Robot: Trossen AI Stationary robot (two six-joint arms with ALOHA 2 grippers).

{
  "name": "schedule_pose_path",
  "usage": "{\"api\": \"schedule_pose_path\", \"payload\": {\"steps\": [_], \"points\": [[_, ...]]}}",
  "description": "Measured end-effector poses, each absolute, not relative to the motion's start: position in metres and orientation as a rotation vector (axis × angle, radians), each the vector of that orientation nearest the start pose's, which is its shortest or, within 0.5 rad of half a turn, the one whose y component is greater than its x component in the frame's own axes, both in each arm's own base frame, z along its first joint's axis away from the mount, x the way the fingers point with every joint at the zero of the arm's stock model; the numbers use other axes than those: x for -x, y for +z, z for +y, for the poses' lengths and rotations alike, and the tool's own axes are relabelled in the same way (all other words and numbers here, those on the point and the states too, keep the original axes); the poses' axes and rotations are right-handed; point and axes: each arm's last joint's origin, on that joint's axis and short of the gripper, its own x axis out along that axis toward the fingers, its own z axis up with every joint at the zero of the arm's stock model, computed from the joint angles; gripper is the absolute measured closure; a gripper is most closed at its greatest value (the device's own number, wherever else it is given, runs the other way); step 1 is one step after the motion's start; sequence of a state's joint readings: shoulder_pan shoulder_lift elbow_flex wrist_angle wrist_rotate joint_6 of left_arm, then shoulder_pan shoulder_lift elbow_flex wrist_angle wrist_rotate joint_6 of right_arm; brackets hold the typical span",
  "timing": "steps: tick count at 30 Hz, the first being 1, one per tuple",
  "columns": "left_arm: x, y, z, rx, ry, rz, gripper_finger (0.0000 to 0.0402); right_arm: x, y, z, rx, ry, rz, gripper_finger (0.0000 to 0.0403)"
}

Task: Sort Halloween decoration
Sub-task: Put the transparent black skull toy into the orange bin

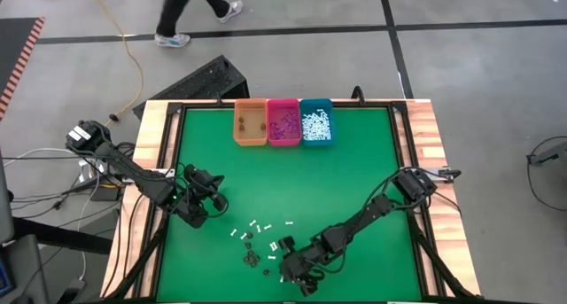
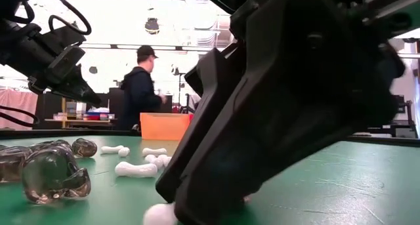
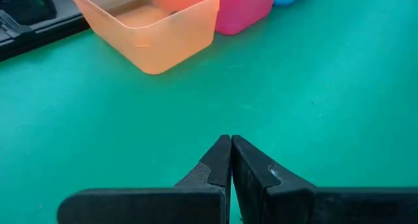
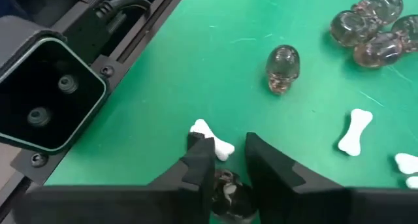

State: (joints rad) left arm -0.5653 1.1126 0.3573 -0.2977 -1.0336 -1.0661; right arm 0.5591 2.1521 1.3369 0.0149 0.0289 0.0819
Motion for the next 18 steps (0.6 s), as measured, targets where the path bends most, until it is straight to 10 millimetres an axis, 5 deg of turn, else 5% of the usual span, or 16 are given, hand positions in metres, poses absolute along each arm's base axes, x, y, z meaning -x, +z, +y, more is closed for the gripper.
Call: {"api": "schedule_pose_path", "payload": {"steps": [10, 18], "points": [[-0.151, 0.144, -0.067, 0.235, 0.723, 0.415, 0.0401, -0.385, 0.120, 0.215, 0.135, 0.436, 0.811, 0.0326], [-0.151, 0.144, -0.067, 0.234, 0.723, 0.414, 0.0401, -0.389, 0.143, 0.188, 0.190, 0.405, 0.820, 0.0327]]}}
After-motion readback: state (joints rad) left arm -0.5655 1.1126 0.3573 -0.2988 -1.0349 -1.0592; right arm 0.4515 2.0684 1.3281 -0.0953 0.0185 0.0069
